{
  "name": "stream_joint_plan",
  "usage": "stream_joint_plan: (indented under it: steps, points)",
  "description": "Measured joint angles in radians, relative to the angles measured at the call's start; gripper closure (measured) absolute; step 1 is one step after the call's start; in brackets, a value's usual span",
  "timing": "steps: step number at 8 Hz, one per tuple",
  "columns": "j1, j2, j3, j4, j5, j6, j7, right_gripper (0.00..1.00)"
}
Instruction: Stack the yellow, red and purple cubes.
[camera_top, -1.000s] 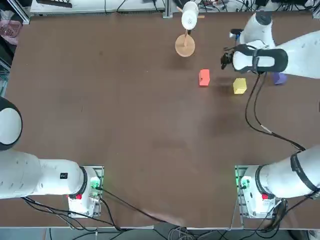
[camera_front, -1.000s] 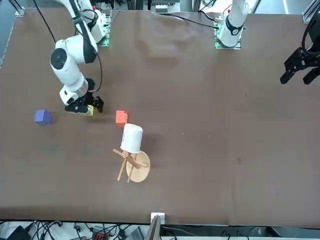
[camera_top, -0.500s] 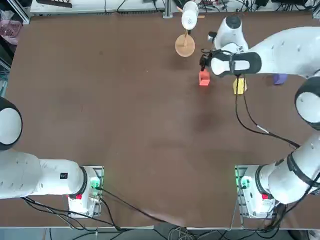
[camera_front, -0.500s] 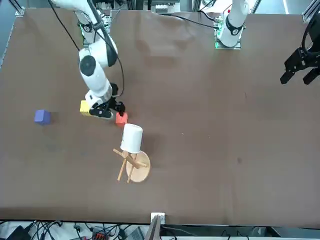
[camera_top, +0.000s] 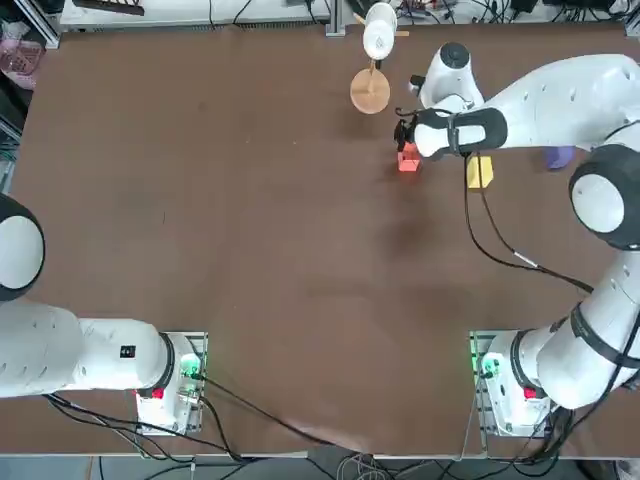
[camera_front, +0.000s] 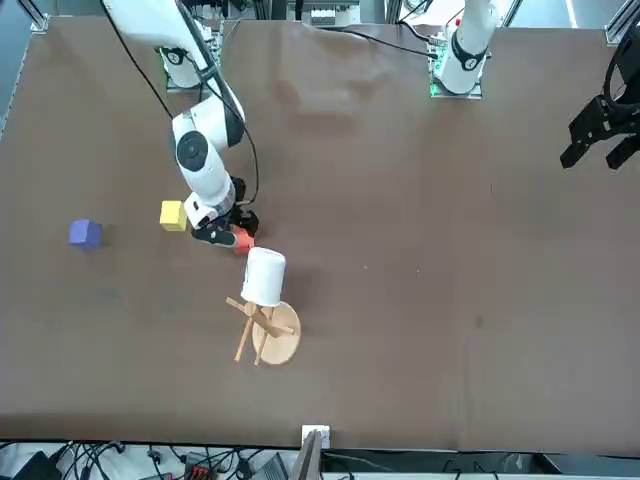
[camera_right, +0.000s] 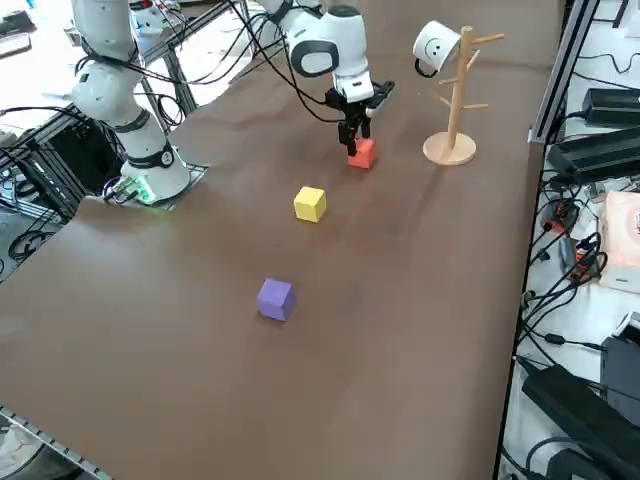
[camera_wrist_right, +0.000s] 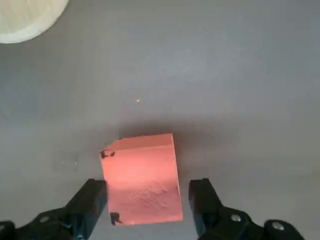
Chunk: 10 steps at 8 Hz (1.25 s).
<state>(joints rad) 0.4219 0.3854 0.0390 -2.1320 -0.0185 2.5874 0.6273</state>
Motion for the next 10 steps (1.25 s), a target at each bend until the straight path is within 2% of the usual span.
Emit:
stream_joint_plan:
  steps: [4,6,7,9,10]
  points:
    - [0.018,0.05,0.0,0.009,0.0,0.042,0.0,0.0]
    - [0.026,0.08,-0.001,0.03,-0.001,0.045,0.0,0.04]
    - [0.026,0.083,-0.004,0.036,-0.001,0.044,-0.001,0.22]
    - [0.024,0.079,-0.015,0.049,-0.002,0.027,-0.003,0.3]
    - [0.022,0.07,-0.022,0.065,-0.003,-0.015,-0.003,0.31]
